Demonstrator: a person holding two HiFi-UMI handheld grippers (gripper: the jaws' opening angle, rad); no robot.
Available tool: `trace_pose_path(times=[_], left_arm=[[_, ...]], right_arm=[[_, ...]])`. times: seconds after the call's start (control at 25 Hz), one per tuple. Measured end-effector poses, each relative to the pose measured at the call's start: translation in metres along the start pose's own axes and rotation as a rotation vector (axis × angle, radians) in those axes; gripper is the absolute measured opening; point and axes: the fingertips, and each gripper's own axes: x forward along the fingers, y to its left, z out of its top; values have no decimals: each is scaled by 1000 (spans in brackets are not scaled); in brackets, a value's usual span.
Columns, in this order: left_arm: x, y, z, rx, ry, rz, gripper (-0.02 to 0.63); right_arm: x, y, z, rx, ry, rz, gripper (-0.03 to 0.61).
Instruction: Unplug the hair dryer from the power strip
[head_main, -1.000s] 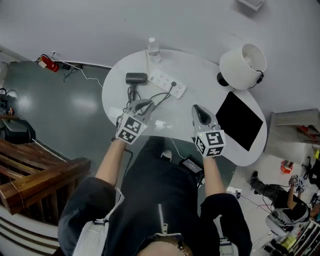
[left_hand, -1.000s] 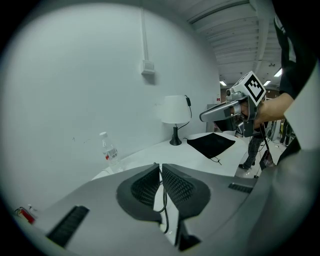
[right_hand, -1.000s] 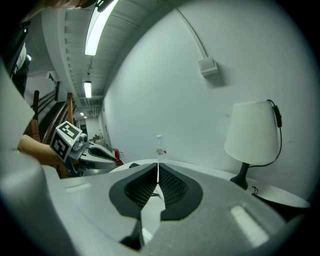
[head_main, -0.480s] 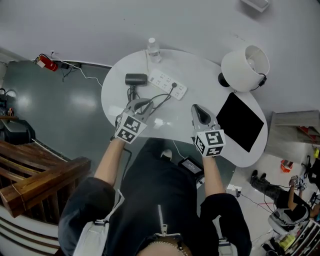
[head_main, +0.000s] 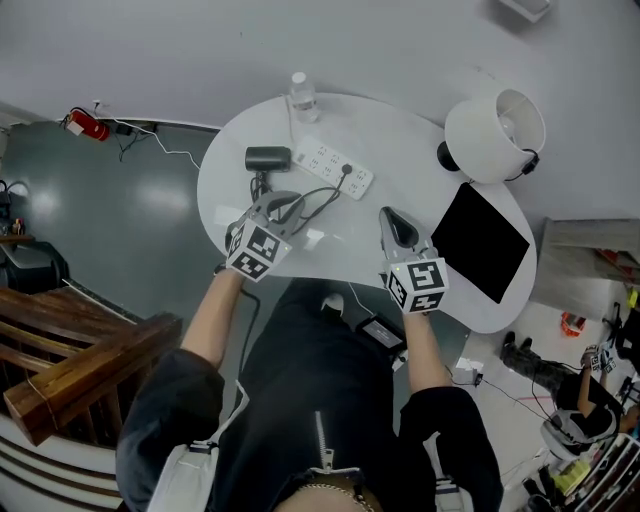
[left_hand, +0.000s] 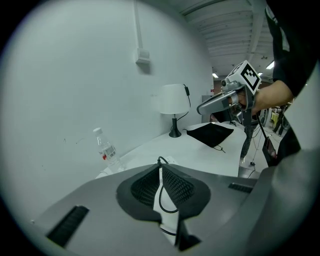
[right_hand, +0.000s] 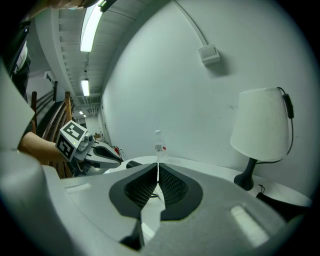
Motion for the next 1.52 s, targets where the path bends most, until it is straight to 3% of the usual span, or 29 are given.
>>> trace_pose_path(times=[0.8, 1.24, 1.52], left_arm=[[56, 13, -14, 215, 86, -173, 32], [84, 15, -22, 349, 145, -300, 235], [99, 17, -28, 474, 170, -365, 307]], right_arm=[[32, -11, -21, 59, 70, -27, 5], [44, -18, -30, 97, 96, -45, 5], [50, -22, -39, 107, 115, -56, 5]])
